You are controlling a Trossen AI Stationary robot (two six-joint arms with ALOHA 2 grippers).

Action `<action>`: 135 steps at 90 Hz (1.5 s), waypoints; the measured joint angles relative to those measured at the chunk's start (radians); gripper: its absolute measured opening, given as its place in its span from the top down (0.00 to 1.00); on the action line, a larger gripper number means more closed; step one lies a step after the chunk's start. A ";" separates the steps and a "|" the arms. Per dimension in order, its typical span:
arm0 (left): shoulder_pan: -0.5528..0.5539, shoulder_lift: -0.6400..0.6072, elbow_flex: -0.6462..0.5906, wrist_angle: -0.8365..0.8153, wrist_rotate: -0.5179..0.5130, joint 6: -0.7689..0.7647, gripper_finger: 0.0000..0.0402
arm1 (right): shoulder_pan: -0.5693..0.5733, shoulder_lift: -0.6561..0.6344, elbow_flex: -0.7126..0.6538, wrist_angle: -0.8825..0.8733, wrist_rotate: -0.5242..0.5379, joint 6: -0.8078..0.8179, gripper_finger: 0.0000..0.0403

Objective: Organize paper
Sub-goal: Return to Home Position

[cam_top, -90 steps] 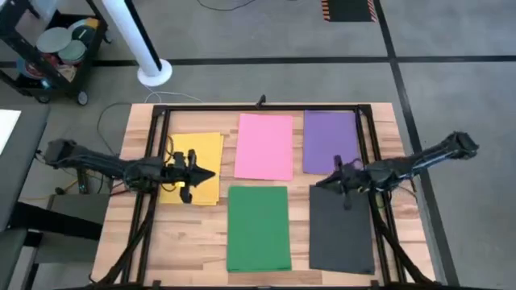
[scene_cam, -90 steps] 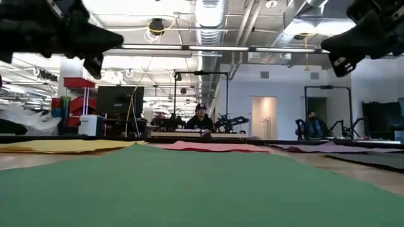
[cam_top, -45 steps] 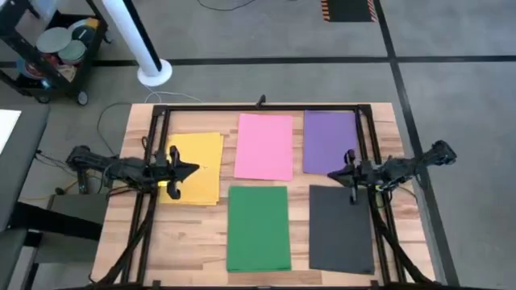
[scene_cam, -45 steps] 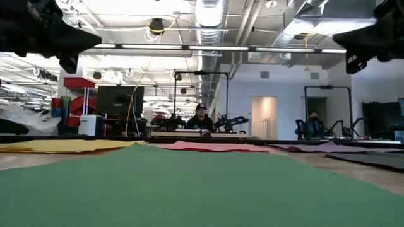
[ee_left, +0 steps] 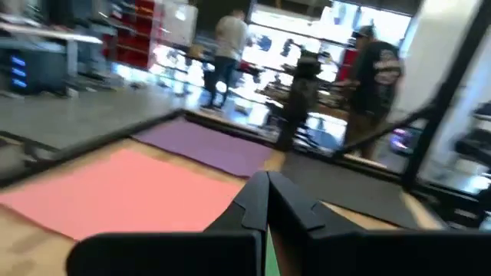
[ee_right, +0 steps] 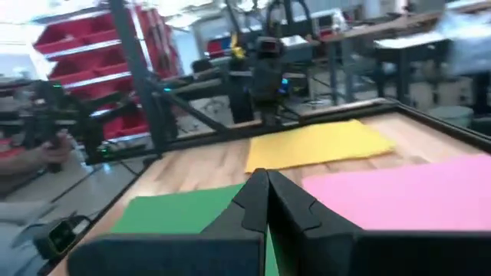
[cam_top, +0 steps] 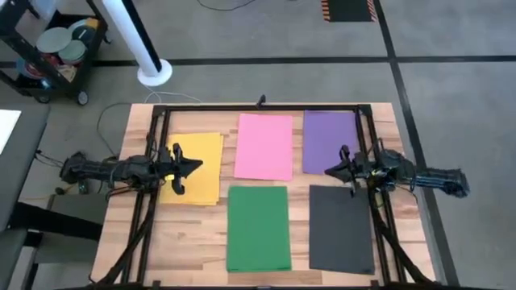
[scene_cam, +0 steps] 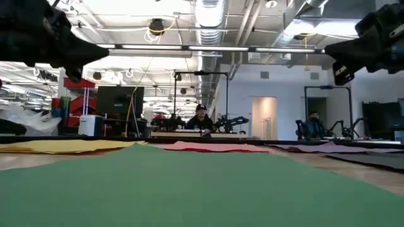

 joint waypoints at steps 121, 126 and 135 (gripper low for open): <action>0.028 -0.012 -0.005 0.008 -0.174 0.052 1.00 | -0.129 0.059 -0.001 -0.044 0.245 -0.010 1.00; 0.028 -0.012 -0.005 0.008 -0.174 0.052 1.00 | -0.129 0.058 -0.001 -0.044 0.246 -0.010 1.00; 0.028 -0.012 -0.005 0.008 -0.174 0.051 1.00 | -0.129 0.058 -0.001 -0.045 0.247 -0.010 1.00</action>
